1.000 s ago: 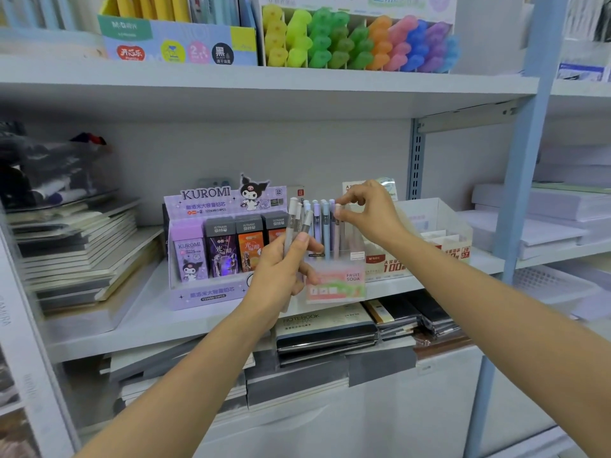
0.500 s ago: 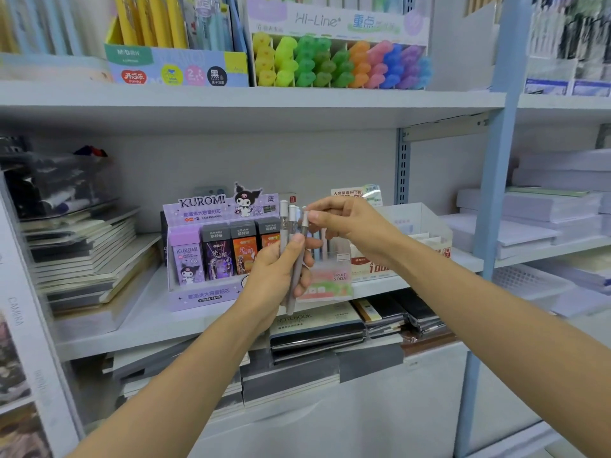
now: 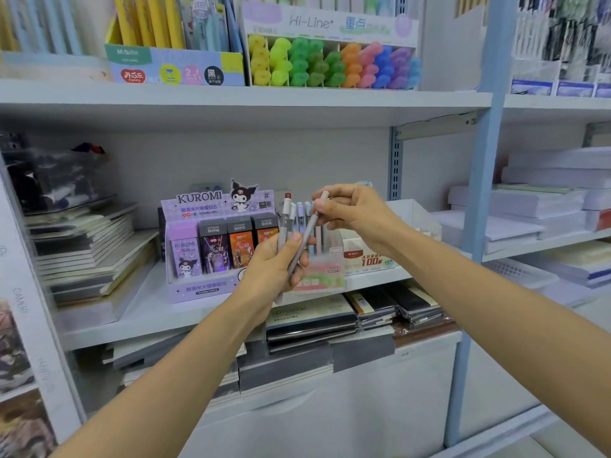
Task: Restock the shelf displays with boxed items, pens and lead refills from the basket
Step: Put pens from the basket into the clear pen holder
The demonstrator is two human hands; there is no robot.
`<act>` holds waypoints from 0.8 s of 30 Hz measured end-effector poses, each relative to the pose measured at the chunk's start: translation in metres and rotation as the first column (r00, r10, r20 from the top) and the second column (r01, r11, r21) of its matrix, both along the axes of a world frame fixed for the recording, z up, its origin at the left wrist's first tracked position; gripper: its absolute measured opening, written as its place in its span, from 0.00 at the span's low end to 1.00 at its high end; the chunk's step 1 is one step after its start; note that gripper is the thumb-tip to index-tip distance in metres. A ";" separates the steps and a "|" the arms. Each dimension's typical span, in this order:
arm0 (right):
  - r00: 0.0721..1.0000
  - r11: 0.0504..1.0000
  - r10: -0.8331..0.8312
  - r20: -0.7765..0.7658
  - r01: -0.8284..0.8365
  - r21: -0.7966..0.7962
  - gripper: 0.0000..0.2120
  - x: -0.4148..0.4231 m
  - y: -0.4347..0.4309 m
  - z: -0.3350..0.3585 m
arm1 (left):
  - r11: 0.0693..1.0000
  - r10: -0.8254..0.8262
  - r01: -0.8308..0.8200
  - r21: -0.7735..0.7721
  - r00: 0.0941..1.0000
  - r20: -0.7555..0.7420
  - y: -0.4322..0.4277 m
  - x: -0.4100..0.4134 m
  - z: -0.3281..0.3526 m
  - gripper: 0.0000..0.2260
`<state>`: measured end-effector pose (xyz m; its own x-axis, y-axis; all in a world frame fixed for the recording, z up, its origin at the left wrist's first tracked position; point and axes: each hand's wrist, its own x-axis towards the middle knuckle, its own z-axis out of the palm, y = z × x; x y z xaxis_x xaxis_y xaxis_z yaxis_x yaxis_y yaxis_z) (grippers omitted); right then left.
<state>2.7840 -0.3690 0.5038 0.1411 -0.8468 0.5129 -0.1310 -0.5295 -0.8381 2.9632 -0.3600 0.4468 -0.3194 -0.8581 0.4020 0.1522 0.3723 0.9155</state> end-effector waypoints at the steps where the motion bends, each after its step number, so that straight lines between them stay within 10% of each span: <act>1: 1.000 1.000 -0.003 0.001 0.003 -0.006 0.08 0.000 0.000 0.000 | 1.000 0.004 -0.004 0.000 1.000 0.006 0.000 0.000 0.000 0.12; 10: 0.911 0.879 -0.412 0.030 0.406 -0.249 0.06 -0.033 -0.027 0.029 | 0.989 0.113 -0.112 0.095 0.994 -0.010 -0.017 0.009 0.003 0.08; 24: 0.835 0.882 -0.455 -0.309 0.375 -0.284 0.02 -0.030 -0.064 -0.006 | 0.998 0.054 -0.053 -0.022 0.998 0.034 -0.027 0.013 -0.010 0.11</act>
<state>2.7540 -0.4327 0.4980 0.0060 -0.7491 0.6625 -0.6450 -0.5092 -0.5699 2.9765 -0.3873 0.4366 -0.2876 -0.8658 0.4095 0.0997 0.3982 0.9119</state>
